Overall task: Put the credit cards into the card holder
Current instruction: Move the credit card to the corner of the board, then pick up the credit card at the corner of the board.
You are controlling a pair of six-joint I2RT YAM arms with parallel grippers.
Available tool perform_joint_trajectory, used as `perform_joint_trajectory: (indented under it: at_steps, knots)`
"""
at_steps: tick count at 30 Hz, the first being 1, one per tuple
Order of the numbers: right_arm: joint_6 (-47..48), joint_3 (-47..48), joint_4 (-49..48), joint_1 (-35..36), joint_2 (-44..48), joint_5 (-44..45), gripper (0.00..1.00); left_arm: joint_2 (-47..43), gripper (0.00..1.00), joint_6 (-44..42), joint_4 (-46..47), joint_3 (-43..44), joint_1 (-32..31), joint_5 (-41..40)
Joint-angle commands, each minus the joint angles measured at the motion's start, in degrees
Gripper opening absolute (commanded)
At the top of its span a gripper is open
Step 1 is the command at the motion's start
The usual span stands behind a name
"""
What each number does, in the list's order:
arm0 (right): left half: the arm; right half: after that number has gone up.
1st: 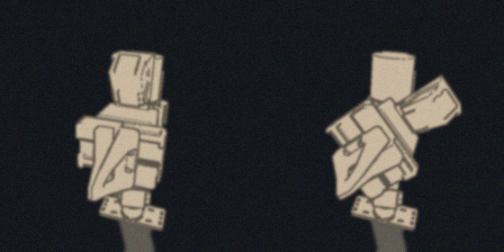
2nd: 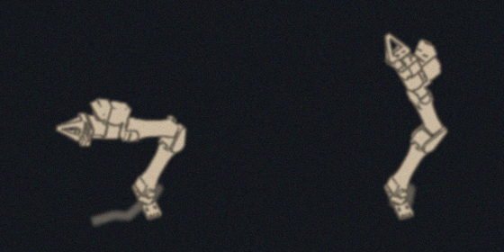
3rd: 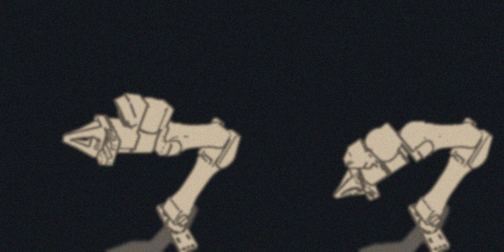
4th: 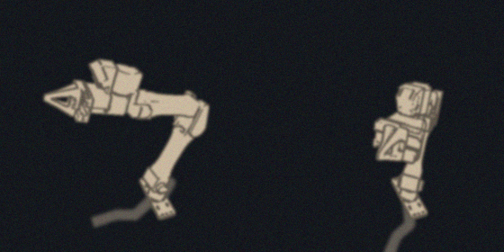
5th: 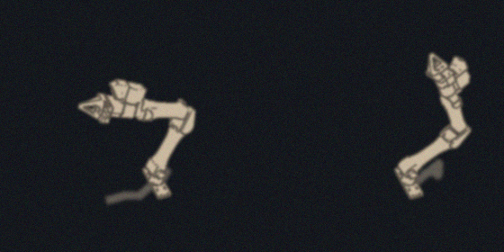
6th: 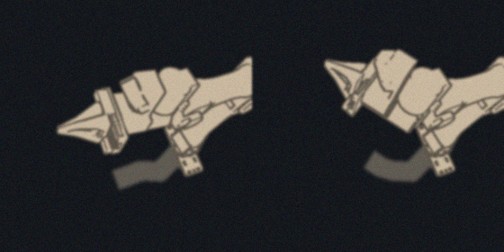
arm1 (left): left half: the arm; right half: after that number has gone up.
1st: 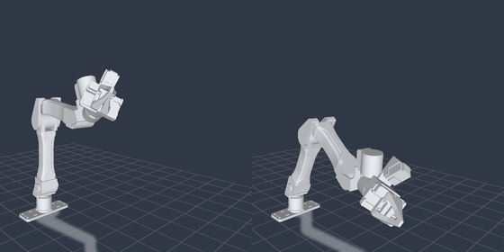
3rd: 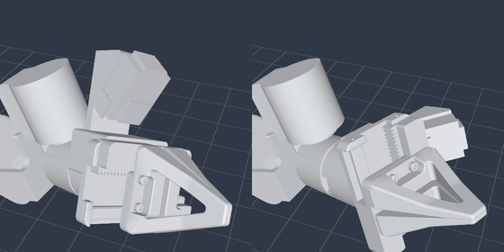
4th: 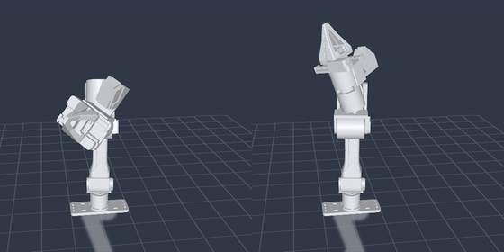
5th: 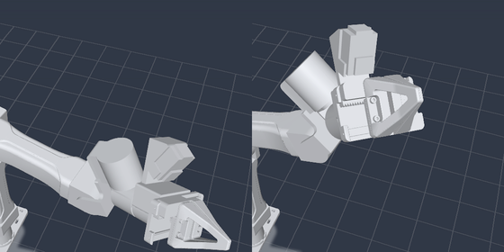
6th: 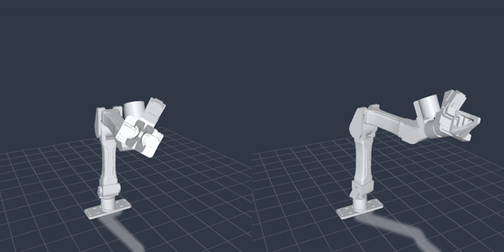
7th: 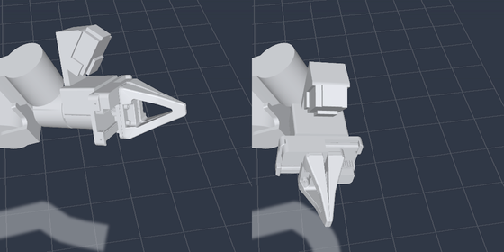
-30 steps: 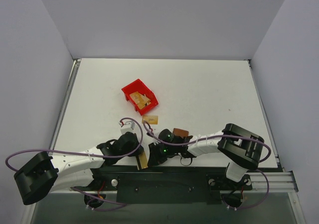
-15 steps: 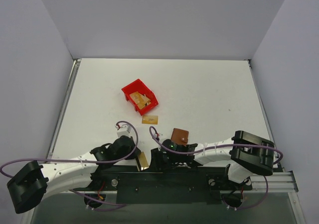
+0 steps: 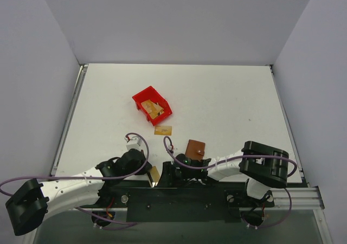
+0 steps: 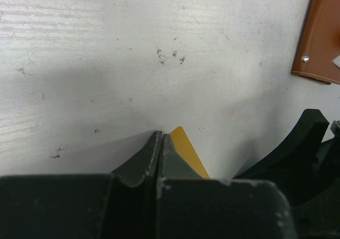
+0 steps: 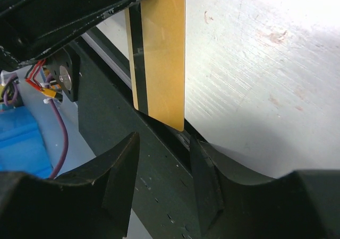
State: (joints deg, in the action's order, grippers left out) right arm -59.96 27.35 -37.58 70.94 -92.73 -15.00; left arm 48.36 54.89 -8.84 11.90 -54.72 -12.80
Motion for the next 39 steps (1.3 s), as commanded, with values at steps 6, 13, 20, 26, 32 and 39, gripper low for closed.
perform_joint_trajectory:
  at_steps: [6,13,20,26,32,39]
  knots:
    - [-4.9,-1.0,-9.5,-1.9,-5.5,1.3,0.36,0.4,0.0,-1.4,-3.1,-0.7,-0.4,0.7]
    - [-7.8,-2.7,-16.2,-3.8,-9.0,1.0,0.25,0.2,0.0,-1.2,-3.2,-0.8,-0.4,0.7]
    - [-7.4,-2.5,-16.6,-4.3,-9.4,1.3,0.02,0.5,0.0,-0.8,-3.2,-0.7,-0.3,0.4]
    - [-5.2,-2.7,-14.2,-4.9,-5.8,1.7,0.0,0.2,0.04,-0.3,-6.2,2.8,-0.3,-1.6]
    - [-1.9,-2.6,-8.4,-7.1,0.3,0.1,0.0,-1.1,0.48,-2.3,-10.1,11.9,0.4,-5.4]
    - [4.1,-0.6,2.1,-12.6,8.4,-2.9,0.0,-1.2,0.6,-6.3,-12.0,21.7,7.1,-3.7]
